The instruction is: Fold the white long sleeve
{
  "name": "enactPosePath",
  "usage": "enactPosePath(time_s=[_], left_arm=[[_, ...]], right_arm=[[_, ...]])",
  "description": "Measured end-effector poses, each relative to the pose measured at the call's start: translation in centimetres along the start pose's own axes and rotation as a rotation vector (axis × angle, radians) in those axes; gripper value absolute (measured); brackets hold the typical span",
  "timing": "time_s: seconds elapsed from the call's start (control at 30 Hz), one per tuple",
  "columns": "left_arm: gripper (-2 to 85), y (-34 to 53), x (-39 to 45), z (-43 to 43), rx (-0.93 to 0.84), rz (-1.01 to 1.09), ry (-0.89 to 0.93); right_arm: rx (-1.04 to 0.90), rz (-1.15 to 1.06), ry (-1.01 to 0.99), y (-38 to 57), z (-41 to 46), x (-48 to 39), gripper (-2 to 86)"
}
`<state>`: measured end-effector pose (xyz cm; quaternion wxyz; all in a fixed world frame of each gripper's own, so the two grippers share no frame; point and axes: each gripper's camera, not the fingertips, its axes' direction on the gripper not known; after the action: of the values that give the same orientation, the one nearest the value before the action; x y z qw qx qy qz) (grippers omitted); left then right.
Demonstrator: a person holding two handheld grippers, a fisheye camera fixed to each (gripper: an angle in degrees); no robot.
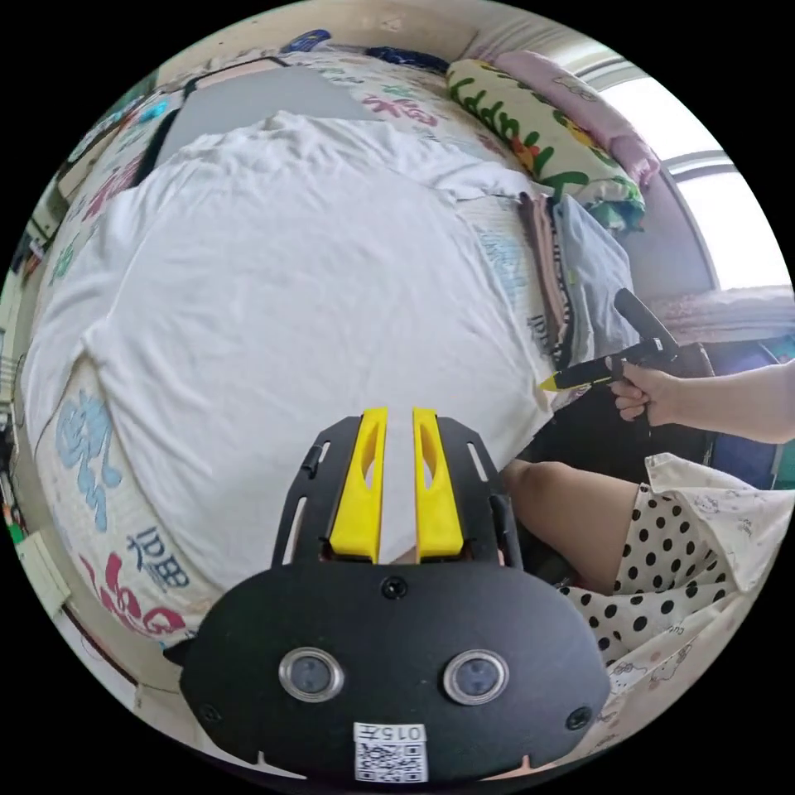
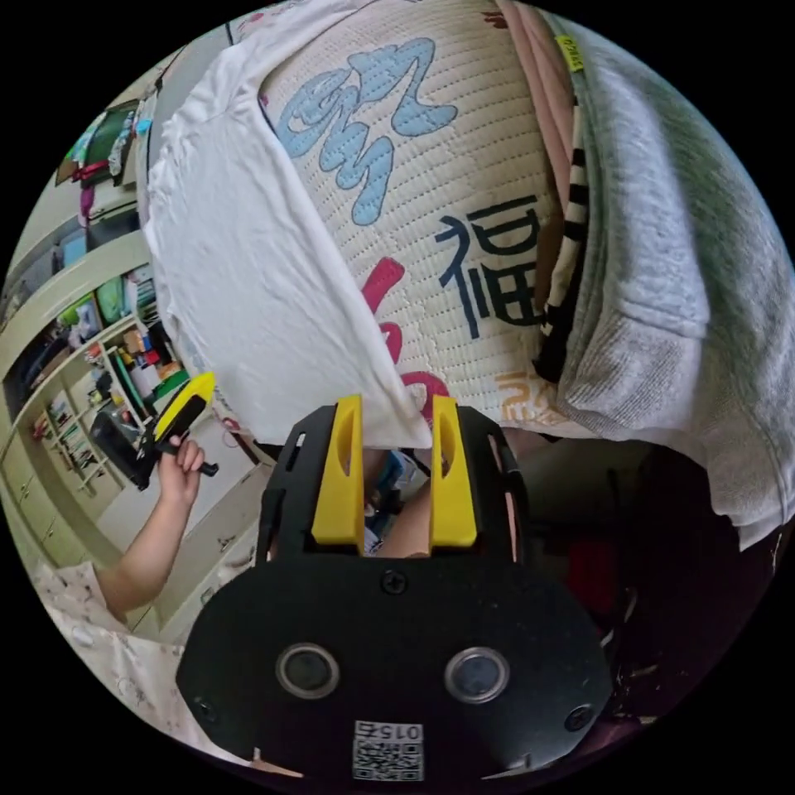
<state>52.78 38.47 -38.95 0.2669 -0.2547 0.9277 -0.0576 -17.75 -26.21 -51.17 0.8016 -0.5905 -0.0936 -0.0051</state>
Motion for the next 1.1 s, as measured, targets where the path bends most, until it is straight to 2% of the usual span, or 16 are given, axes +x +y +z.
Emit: enactPosePath(time_s=[0.13,0.2,0.33,0.4,0.47,0.57,0.73,0.8,0.93,1.07,1.1], left_arm=[[6.6,-7.8,8.3,5.9,-0.036,0.152,0.051],[6.7,-12.0,13.2,9.5,-0.073,0.217,0.038],[6.8,-16.5,18.3,14.7,-0.163,0.177,-0.029],[6.6,-18.3,20.9,17.8,-0.233,0.145,-0.065],[5.7,-18.9,22.8,19.7,-0.272,0.149,-0.110],[4.0,-19.8,25.9,21.4,-0.307,0.156,-0.150],[2.3,-21.1,30.1,22.1,-0.345,0.151,-0.146],[2.1,-21.8,32.1,21.8,-0.358,0.121,-0.122],[2.3,-22.6,35.7,20.7,-0.351,0.082,-0.106],[3.5,-23.4,40.6,18.4,-0.335,0.058,-0.099],[4.4,-23.7,41.9,17.5,-0.330,0.037,-0.087]], right_arm=[[0.184,-0.062,-0.209,1.0,-10.8,-0.5,11.8],[0.386,-0.089,-0.272,0.6,-19.6,-0.8,11.9],[0.670,-0.090,-0.258,-1.6,-31.2,0.0,12.3],[0.790,-0.007,-0.205,-4.3,-36.0,1.4,12.5],[0.818,0.118,-0.222,-6.9,-37.7,2.9,12.3],[0.842,0.305,-0.386,-10.7,-37.5,5.4,11.8],[0.863,0.557,-0.341,-14.9,-34.4,7.4,11.6],[0.925,0.641,-0.313,-15.1,-32.9,8.0,11.5],[0.926,0.688,-0.299,-15.1,-29.8,8.5,10.1],[0.920,0.662,-0.195,-14.2,-25.6,7.6,5.8],[0.932,0.643,-0.222,-13.4,-24.3,7.5,4.5]])
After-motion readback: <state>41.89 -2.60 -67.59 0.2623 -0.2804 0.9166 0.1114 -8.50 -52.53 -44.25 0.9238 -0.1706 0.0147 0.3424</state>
